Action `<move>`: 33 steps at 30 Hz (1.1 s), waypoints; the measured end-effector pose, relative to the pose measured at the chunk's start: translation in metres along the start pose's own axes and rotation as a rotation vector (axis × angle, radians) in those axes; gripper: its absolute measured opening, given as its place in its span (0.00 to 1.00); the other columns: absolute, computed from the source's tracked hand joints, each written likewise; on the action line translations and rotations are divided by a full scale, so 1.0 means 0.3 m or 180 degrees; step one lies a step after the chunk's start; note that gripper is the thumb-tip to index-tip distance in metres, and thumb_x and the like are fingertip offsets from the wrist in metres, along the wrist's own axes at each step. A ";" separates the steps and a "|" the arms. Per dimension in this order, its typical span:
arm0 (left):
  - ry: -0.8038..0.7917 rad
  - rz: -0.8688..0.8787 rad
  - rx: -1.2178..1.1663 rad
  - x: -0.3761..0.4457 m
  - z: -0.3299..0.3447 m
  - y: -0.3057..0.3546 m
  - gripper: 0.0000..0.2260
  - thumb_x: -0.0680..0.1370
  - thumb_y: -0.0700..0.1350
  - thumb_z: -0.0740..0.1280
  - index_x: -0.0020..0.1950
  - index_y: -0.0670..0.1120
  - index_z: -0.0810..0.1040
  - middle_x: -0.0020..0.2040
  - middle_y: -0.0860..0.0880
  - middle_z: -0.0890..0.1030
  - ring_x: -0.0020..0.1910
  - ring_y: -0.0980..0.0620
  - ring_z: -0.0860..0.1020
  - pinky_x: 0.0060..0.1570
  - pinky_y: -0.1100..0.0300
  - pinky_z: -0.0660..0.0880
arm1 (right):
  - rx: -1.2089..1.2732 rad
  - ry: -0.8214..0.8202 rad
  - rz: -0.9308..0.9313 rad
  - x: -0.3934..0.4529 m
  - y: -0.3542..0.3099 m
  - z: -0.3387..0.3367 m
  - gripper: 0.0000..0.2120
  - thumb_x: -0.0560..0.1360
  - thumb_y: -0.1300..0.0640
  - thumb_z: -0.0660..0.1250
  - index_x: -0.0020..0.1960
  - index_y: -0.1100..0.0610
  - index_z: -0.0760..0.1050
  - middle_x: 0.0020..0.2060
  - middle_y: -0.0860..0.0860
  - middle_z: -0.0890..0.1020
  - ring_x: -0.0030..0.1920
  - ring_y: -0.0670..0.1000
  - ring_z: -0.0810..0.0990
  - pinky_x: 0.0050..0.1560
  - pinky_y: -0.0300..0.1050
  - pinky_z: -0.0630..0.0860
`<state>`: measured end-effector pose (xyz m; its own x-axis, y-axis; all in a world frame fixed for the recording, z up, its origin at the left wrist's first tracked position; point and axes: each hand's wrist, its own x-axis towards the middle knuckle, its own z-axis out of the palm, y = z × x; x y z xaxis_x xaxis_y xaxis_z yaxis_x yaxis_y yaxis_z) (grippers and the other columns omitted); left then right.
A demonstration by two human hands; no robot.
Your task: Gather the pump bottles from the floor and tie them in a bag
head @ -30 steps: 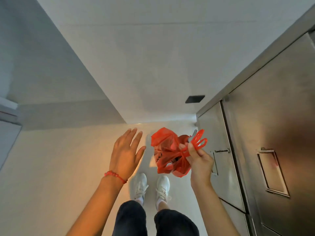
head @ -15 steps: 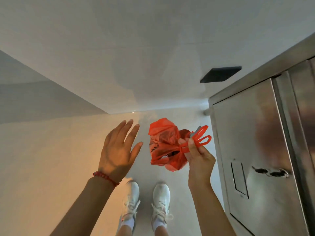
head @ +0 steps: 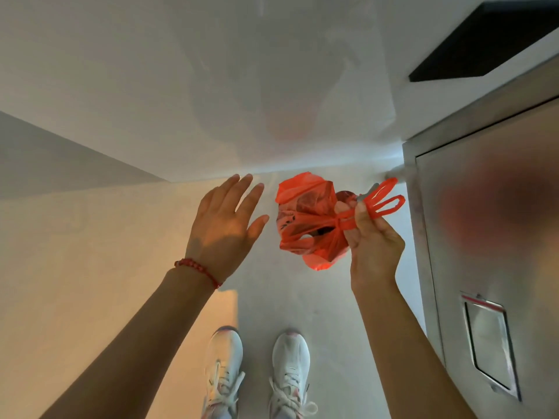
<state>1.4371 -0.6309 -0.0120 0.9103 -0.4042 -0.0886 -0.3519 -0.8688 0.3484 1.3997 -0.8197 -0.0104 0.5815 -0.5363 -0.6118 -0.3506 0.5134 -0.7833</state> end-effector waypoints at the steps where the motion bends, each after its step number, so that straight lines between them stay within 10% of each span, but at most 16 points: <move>1: -0.0013 0.0008 0.0014 -0.002 0.012 -0.004 0.19 0.74 0.45 0.65 0.61 0.36 0.75 0.60 0.34 0.76 0.60 0.33 0.73 0.57 0.38 0.71 | -0.0009 0.0019 -0.0006 0.017 0.009 0.003 0.09 0.74 0.62 0.66 0.39 0.54 0.83 0.34 0.48 0.86 0.47 0.54 0.83 0.56 0.49 0.78; 25: -0.0061 -0.0030 0.0098 -0.078 0.046 0.010 0.20 0.76 0.49 0.59 0.62 0.38 0.74 0.60 0.36 0.77 0.60 0.36 0.74 0.58 0.41 0.71 | -0.0570 0.0611 -0.0284 0.091 0.058 -0.052 0.13 0.72 0.63 0.69 0.57 0.63 0.77 0.45 0.52 0.83 0.52 0.56 0.81 0.61 0.55 0.75; 33: -0.0169 -0.0058 0.0063 -0.125 -0.064 0.094 0.19 0.76 0.47 0.64 0.62 0.38 0.74 0.61 0.35 0.76 0.61 0.36 0.74 0.57 0.40 0.71 | -0.1051 0.0406 -0.0298 -0.044 0.013 -0.139 0.11 0.75 0.62 0.65 0.56 0.63 0.77 0.41 0.46 0.82 0.38 0.39 0.81 0.43 0.32 0.78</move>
<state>1.3972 -0.6348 0.0193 0.9039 -0.4025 -0.1445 -0.3401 -0.8814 0.3278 1.3601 -0.8387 -0.0100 0.5332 -0.6607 -0.5283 -0.5303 0.2255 -0.8173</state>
